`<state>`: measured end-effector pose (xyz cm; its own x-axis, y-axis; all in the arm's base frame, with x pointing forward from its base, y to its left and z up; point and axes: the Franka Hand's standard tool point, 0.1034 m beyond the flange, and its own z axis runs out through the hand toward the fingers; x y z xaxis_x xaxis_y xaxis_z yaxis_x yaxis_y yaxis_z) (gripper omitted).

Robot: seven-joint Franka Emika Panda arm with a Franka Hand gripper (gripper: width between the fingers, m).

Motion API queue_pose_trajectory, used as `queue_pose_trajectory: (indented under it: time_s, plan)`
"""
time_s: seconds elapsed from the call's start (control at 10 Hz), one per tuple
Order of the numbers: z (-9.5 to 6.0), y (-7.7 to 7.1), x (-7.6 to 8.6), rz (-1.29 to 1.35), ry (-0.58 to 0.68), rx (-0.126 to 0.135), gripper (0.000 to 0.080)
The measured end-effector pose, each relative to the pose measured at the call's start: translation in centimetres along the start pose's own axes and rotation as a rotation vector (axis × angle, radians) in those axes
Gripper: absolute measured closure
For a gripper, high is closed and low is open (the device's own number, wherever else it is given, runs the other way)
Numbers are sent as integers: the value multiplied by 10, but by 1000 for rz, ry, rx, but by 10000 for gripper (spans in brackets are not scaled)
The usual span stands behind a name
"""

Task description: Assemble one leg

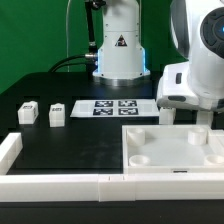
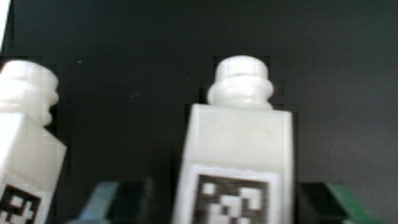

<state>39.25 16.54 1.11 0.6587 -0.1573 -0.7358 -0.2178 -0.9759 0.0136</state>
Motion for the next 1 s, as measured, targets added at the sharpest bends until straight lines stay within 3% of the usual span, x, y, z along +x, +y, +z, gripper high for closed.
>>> queue_pose_trajectory:
  time_s: [0.1, 0.7, 0.8, 1.0]
  plan:
    - [0, 0, 0, 0, 0, 0, 511]
    - [-1, 0, 0, 0, 0, 0, 511]
    - [-8, 3, -3, -4, 4, -4, 511]
    - [-40, 3, -19, -15, 30, -2, 511]
